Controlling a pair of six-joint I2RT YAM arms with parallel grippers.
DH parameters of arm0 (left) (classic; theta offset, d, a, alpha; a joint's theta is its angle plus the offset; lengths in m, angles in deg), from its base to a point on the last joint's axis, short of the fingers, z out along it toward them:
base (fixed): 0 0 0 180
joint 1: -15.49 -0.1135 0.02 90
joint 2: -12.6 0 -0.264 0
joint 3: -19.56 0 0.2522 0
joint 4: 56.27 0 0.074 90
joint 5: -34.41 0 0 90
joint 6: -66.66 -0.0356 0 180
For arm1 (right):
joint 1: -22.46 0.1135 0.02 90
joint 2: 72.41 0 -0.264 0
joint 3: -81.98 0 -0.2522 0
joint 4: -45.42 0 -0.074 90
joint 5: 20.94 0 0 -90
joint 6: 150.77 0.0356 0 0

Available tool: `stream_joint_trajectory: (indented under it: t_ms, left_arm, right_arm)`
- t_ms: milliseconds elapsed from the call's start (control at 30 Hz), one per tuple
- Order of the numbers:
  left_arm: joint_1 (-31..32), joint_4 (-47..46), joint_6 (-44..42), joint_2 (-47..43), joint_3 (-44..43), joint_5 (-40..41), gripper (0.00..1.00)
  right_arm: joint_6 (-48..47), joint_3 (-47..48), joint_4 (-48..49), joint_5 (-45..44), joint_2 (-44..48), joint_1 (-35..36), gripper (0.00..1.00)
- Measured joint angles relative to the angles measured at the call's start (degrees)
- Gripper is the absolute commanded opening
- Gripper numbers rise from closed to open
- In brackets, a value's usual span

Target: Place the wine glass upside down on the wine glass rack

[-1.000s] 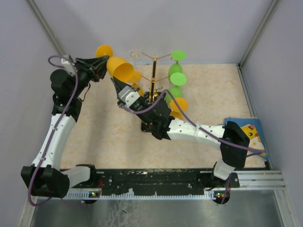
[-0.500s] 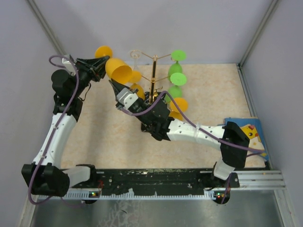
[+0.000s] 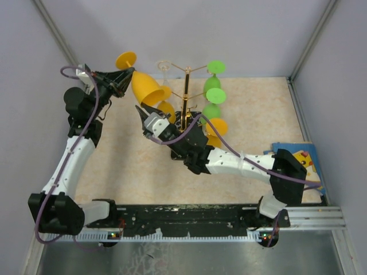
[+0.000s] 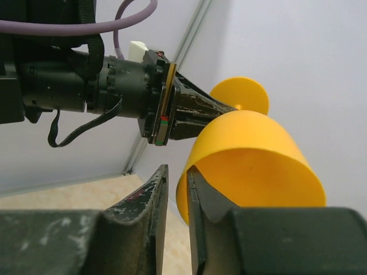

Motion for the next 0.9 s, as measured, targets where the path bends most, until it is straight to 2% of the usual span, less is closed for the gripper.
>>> stream_joint_trajectory:
  t_ms: [233,433,600,633,733,900]
  left_arm:
    - [-0.1,-8.9,-1.4,3.0,2.6,-0.8,0.0]
    - [-3.0,-17.5,-4.7,7.0,0.5,-5.0,0.0]
    - [-6.6,-23.6,-11.0,8.1,-4.3,-10.6,0.0]
    - [-7.2,-25.3,-12.5,8.0,-5.1,-12.0,0.0]
    - [-7.7,-29.8,-16.7,8.0,-6.2,-17.3,0.0]
    - [-7.6,-32.4,-24.3,6.9,-5.8,-26.5,0.0]
  right_arm:
    - [-0.3,-5.3,-1.5,-1.9,4.3,0.5,0.45]
    - [-0.5,-6.6,-6.5,-4.8,9.9,0.5,0.63]
    - [-0.3,-7.9,-9.9,-11.1,15.3,0.5,0.96]
    - [-0.1,-7.9,-10.8,-12.8,16.0,0.5,0.99]
    - [0.6,-7.5,-15.3,-18.5,17.1,0.2,0.99]
    - [6.7,-3.8,-28.0,-24.7,17.2,-2.6,0.99]
